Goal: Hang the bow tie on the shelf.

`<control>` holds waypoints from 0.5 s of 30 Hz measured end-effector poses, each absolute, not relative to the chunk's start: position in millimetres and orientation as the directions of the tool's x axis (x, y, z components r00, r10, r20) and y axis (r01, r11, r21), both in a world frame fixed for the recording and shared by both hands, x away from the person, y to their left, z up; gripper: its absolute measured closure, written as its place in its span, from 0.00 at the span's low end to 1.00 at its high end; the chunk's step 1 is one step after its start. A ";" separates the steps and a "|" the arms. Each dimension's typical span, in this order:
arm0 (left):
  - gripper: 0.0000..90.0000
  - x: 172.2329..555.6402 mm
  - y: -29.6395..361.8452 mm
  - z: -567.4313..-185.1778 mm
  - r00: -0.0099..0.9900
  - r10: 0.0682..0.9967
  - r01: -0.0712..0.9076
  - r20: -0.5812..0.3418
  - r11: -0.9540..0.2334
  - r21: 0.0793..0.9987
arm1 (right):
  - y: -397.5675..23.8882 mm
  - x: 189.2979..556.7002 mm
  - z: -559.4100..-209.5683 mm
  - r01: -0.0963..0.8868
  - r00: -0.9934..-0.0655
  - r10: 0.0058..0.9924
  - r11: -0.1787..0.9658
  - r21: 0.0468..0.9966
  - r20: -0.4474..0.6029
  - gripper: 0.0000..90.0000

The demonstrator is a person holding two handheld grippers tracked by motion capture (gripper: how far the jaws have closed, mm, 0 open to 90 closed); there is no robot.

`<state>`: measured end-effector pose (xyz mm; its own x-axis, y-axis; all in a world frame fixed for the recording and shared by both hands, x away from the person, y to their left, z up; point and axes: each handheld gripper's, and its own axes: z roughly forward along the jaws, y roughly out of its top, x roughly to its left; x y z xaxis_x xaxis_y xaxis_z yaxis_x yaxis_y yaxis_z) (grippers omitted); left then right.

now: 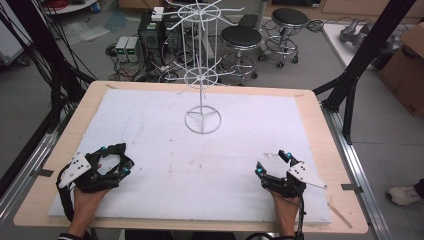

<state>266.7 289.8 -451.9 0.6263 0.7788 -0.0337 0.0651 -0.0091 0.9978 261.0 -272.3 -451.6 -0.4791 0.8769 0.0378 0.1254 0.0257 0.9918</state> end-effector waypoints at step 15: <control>0.15 266.8 289.6 -451.6 0.611 0.791 0.073 -0.035 -0.013 0.997 | -272.3 260.9 -451.7 0.126 -0.481 0.876 0.024 0.992 0.040 0.11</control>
<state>266.8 289.6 -451.6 0.6106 0.7912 -0.0345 0.0728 -0.0127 0.9973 260.9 -272.3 -451.7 -0.4809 0.8759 0.0402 0.1264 0.0238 0.9917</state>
